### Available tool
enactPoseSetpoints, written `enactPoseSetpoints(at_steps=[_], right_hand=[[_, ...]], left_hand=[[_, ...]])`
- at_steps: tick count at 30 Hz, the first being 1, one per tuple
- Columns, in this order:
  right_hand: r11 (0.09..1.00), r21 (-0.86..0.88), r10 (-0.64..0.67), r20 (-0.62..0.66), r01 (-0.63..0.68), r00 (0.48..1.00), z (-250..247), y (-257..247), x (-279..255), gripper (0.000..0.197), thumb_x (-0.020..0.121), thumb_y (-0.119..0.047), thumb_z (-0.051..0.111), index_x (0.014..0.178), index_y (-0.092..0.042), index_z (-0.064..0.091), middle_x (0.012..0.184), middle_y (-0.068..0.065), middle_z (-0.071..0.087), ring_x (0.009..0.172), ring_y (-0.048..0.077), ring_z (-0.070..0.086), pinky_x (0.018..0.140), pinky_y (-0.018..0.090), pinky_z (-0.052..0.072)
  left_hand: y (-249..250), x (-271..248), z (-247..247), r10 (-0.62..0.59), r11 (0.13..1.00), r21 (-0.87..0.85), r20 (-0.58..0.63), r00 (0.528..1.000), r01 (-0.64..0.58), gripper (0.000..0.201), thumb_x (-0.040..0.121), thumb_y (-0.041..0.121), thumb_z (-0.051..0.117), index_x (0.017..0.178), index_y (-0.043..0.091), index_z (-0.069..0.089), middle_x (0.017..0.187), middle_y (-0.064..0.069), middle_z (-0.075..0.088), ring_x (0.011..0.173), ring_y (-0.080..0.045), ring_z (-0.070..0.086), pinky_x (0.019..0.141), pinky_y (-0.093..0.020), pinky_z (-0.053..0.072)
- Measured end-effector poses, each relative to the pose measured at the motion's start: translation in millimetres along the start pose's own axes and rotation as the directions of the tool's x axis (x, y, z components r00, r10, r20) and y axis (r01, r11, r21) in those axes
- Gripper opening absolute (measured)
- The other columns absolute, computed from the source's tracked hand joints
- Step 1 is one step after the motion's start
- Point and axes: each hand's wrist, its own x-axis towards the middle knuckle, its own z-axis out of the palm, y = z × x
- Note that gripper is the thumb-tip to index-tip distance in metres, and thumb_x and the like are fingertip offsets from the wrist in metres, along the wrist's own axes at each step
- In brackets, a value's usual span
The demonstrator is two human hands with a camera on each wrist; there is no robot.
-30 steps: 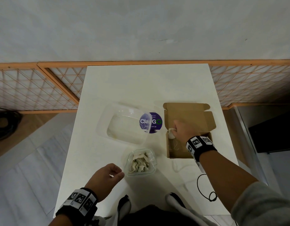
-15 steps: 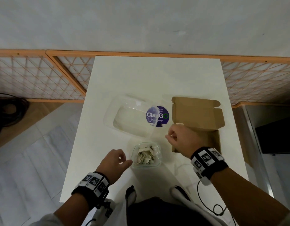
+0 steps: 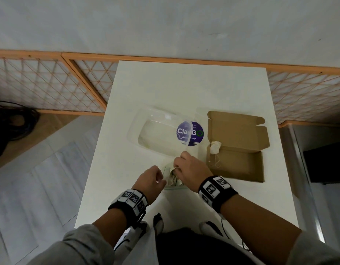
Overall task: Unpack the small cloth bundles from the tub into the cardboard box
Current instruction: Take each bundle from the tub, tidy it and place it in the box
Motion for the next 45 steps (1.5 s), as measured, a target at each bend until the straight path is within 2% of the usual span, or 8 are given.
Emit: enactPoseSetpoints(at_steps=[6, 11, 17, 20, 27, 34, 41, 45], right_hand=[[0.926, 0.376, 0.067, -0.053, -0.042, 0.996, -38, -1, -20, 0.016, 0.104, -0.033, 0.058, 0.095, -0.023, 0.065, 0.091, -0.009, 0.066, 0.079, 0.006, 0.060, 0.069, 0.022, 0.045], [0.843, 0.533, 0.076, 0.003, -0.065, 0.997, -58, -2, -34, 0.015, 0.103, -0.032, 0.062, 0.093, -0.021, 0.066, 0.081, -0.007, 0.069, 0.074, 0.009, 0.065, 0.070, 0.029, 0.054], [0.756, 0.650, 0.090, 0.011, -0.076, 0.996, -66, -3, -44, 0.017, 0.107, -0.027, 0.058, 0.095, -0.018, 0.068, 0.082, 0.004, 0.073, 0.071, 0.013, 0.070, 0.075, 0.042, 0.059], [0.705, 0.707, 0.112, -0.027, -0.060, 0.993, -71, -5, -50, 0.023, 0.109, -0.023, 0.053, 0.095, -0.012, 0.067, 0.081, 0.014, 0.070, 0.070, 0.015, 0.066, 0.070, 0.037, 0.054], [0.224, 0.951, 0.201, 0.170, -0.214, 0.965, -77, -17, -56, 0.047, 0.110, -0.046, 0.045, 0.120, -0.005, 0.068, 0.082, 0.013, 0.070, 0.066, 0.023, 0.065, 0.059, 0.031, 0.050], [0.407, 0.908, 0.178, 0.028, -0.100, 0.984, -72, -16, -58, 0.013, 0.105, -0.011, 0.061, 0.099, 0.001, 0.064, 0.081, 0.009, 0.070, 0.068, 0.020, 0.063, 0.063, 0.031, 0.053], [0.478, 0.872, 0.171, 0.027, -0.107, 0.985, -69, -12, -58, 0.012, 0.104, -0.012, 0.063, 0.095, -0.005, 0.067, 0.079, 0.007, 0.070, 0.066, 0.016, 0.063, 0.062, 0.028, 0.054], [0.725, 0.673, 0.194, 0.009, -0.150, 0.981, -48, 0, -51, 0.008, 0.102, -0.019, 0.064, 0.106, -0.017, 0.071, 0.088, -0.004, 0.073, 0.071, 0.006, 0.065, 0.069, 0.025, 0.056]], left_hand=[[-7, -2, 0, -0.008, 1.000, 0.018, 0.058, 0.998, 0.007, 0.026, 0.092, 0.044, 0.071, 0.105, 0.028, 0.056, 0.114, 0.007, 0.058, 0.102, -0.014, 0.063, 0.093, -0.031, 0.052], [23, -18, -18, 0.214, 0.962, -0.154, -0.098, 0.972, -0.227, 0.070, 0.084, 0.055, 0.077, 0.142, 0.031, 0.046, 0.136, 0.019, 0.046, 0.121, 0.000, 0.051, 0.105, -0.024, 0.046], [65, -27, -40, 0.267, 0.881, -0.384, -0.080, 0.960, -0.277, 0.004, 0.099, 0.032, 0.067, 0.101, 0.029, 0.069, 0.089, 0.009, 0.078, 0.084, -0.006, 0.073, 0.083, -0.030, 0.059], [71, -30, -45, 0.212, 0.868, -0.436, -0.103, 0.972, -0.236, 0.006, 0.100, 0.025, 0.067, 0.095, 0.021, 0.068, 0.084, 0.000, 0.077, 0.081, -0.017, 0.074, 0.080, -0.030, 0.057], [77, -31, -50, 0.130, 0.757, -0.642, -0.034, 0.991, -0.121, 0.010, 0.098, 0.018, 0.069, 0.092, 0.010, 0.067, 0.081, -0.008, 0.078, 0.081, -0.028, 0.078, 0.093, -0.052, 0.061], [72, -35, -62, 0.117, 0.754, -0.644, -0.065, 0.991, -0.131, 0.012, 0.098, 0.020, 0.071, 0.091, 0.010, 0.069, 0.075, -0.004, 0.074, 0.073, -0.022, 0.074, 0.093, -0.058, 0.058], [67, -44, -72, 0.151, 0.802, -0.561, -0.144, 0.978, -0.207, 0.014, 0.092, 0.037, 0.072, 0.084, 0.026, 0.072, 0.076, -0.002, 0.073, 0.076, -0.018, 0.067, 0.091, -0.055, 0.057], [55, -53, -85, 0.126, 0.849, -0.475, -0.245, 0.961, -0.232, 0.013, 0.097, 0.035, 0.070, 0.086, 0.028, 0.070, 0.081, -0.008, 0.073, 0.074, -0.026, 0.066, 0.082, -0.055, 0.057]])
